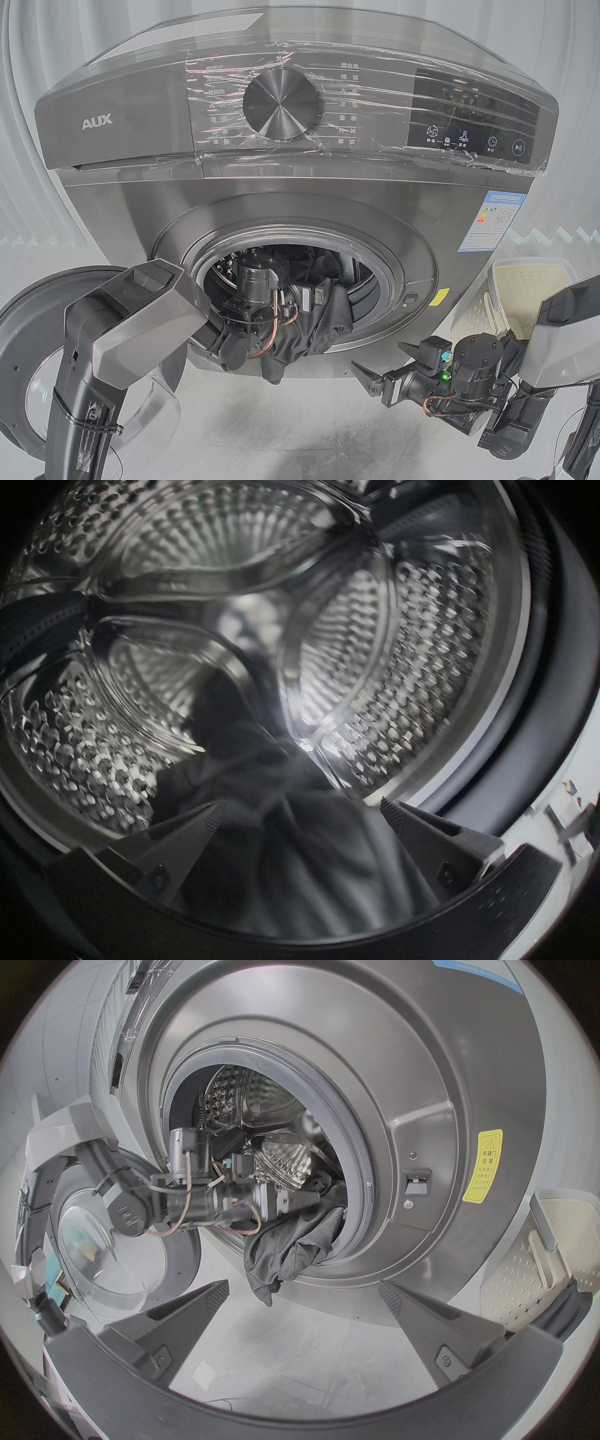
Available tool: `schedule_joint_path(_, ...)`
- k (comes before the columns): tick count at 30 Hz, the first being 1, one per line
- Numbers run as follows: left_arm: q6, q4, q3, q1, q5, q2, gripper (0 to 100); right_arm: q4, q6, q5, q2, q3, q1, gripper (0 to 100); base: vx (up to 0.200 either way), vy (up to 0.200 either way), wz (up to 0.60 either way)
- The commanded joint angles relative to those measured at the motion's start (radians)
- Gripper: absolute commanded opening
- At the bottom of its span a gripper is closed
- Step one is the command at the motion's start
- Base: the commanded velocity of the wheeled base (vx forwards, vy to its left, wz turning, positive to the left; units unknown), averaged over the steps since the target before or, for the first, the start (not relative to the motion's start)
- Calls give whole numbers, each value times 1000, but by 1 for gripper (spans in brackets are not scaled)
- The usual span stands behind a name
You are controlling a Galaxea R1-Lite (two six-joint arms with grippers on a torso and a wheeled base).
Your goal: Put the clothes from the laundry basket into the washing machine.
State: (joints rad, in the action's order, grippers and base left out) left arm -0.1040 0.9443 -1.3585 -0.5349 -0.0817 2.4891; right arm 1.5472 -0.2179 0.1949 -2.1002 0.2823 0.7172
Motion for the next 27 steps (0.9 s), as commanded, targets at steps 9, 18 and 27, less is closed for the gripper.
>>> schedule_joint_path(9,12,10,177,-54,94,-35,100,1,-1,0,-3,1,1,100,0,0,0)
schedule_joint_path(18,53,59,167,-45,89,39,0,1,-3,0,-3,3,1,100,0,0,0)
schedule_joint_path(27,38,68,73,-11,69,30,0,1,-3,0,-4,1,1,100,0,0,0)
